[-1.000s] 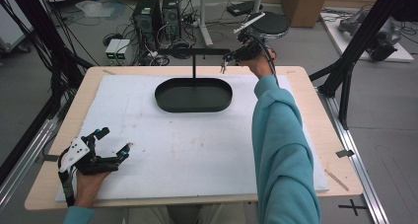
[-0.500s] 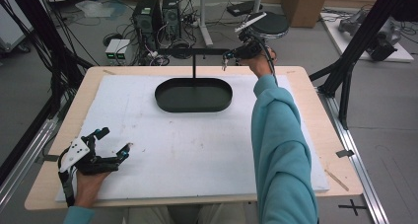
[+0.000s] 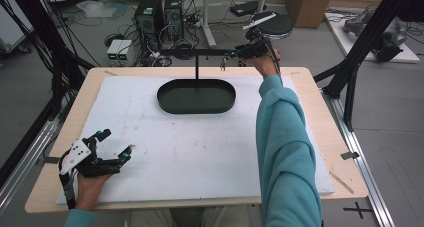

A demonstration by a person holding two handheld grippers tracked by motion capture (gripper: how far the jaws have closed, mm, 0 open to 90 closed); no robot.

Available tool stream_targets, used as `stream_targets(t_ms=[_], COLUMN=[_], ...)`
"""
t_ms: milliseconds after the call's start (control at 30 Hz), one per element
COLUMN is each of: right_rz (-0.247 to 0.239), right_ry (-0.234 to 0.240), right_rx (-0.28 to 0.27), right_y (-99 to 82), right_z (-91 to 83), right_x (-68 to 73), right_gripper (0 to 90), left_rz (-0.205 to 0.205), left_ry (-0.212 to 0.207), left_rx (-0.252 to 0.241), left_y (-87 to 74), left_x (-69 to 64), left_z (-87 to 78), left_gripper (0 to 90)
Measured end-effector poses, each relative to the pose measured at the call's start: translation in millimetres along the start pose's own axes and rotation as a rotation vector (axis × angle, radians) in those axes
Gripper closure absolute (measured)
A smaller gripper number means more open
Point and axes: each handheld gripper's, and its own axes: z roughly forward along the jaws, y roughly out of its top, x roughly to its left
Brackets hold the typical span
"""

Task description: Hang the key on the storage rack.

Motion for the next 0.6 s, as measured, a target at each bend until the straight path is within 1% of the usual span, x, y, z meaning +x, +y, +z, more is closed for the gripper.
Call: stream_targets(t_ms=[33, 100, 133, 167, 200, 233, 333, 367, 433, 500, 533, 567, 600], right_rz=[0.002, 0.053, 0.070, 0.069, 0.061, 0.050, -0.013, -0.026, -0.046, -0.059, -0.059, -0.075, -0.080], right_ry=[-0.009, -0.008, -0.016, -0.007, 0.003, -0.003, -0.009, -0.012, -0.002, 0.008, 0.015, 0.015, 0.020], right_rx=[-0.016, -0.044, -0.056, -0.063, -0.071, -0.080, -0.131, -0.138, -0.149, -0.171, -0.165, -0.172, -0.179], right_y=[-0.6, -1.4, -1.2, -0.9, -0.4, 0.1, -3.2, -5.0, -12.6, -23.4, -29.8, -37.4, -46.0], right_z=[-2.0, -7.7, -11.0, -15.9, -21.6, -26.8, -47.5, -52.8, -68.1, -80.9, -86.6, -91.9, -97.4], right_x=[-1.7, -1.5, -0.4, 1.3, 4.6, 9.0, 24.4, 27.8, 36.4, 42.2, 43.8, 45.0, 46.3], right_gripper=[41.7, 16.4, 9.1, 8.8, 3.8, 0.4, 0.4, 0.4, 0.3, 0.4, 0.3, 0.3, 0.4], left_rz=[0.000, 0.002, 0.003, 0.000, 0.002, 0.002, 0.004, 0.003, 0.005, 0.007, 0.011, 0.010, 0.011], left_ry=[-0.001, -0.001, 0.000, -0.001, 0.000, 0.001, 0.001, 0.001, 0.001, 0.001, 0.001, 0.001, 0.002], left_rx=[-0.001, -0.001, -0.001, 0.000, -0.001, -0.002, -0.002, -0.004, -0.002, -0.001, 0.000, 0.001, 0.000], left_y=[0.1, 0.1, 0.1, 0.0, 0.1, 0.0, 0.0, -0.1, 0.0, -0.1, 0.0, 0.0, 0.0], left_x=[0.0, 0.0, -0.1, -0.3, -0.2, -0.2, -0.3, -0.4, -0.5, -0.5, -0.5, -0.6, -0.6], left_z=[0.1, 0.1, 0.0, -0.1, -0.1, 0.1, 0.1, 0.2, 0.1, -0.1, -0.3, -0.3, -0.3], left_gripper=[1.7, 1.7, 1.7, 1.7, 1.7, 1.7, 1.7, 1.7, 1.7, 1.7, 1.7, 1.7, 1.7])
